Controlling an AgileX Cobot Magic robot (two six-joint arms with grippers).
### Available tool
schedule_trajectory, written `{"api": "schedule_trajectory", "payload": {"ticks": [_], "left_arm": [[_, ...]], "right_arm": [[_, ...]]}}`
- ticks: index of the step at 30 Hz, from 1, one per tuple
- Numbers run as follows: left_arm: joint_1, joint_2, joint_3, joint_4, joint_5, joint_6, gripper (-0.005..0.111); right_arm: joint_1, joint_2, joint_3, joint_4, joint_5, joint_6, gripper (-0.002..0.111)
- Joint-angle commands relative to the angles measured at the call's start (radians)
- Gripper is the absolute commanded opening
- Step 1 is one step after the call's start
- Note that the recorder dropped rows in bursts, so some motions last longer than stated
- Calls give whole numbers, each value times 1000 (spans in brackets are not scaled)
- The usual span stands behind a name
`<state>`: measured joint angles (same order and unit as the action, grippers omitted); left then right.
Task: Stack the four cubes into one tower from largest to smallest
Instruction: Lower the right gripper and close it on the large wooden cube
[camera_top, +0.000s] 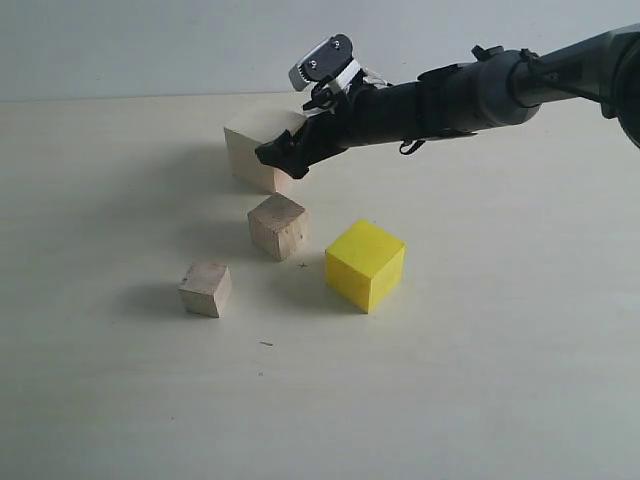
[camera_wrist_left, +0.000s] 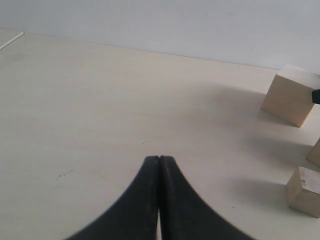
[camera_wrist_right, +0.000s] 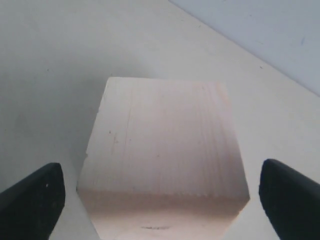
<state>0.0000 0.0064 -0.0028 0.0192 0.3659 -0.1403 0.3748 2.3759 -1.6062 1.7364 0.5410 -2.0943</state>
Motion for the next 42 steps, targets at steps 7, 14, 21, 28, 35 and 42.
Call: {"api": "schedule_trajectory", "payload": {"ticks": [7,14,21,28,35,42], "left_arm": [[1,-6,3,4,-7,6,0],[1,-6,3,4,-7,6,0],[1,-6,3,4,-7,6,0],[1,-6,3,4,-7,6,0],[1,-6,3,4,-7,6,0],[1,-6,3,4,-7,6,0]], "right_arm": [[-2,10,-6,8,7,-2,105],[-2,10,-6,8,20,0,105],[-2,10,-6,8,29,0,105],[-2,11,-6,8,21,0,105],[-2,11,-6,8,5,-6,105],[30,11,-6,8,-65,-13,105]]}}
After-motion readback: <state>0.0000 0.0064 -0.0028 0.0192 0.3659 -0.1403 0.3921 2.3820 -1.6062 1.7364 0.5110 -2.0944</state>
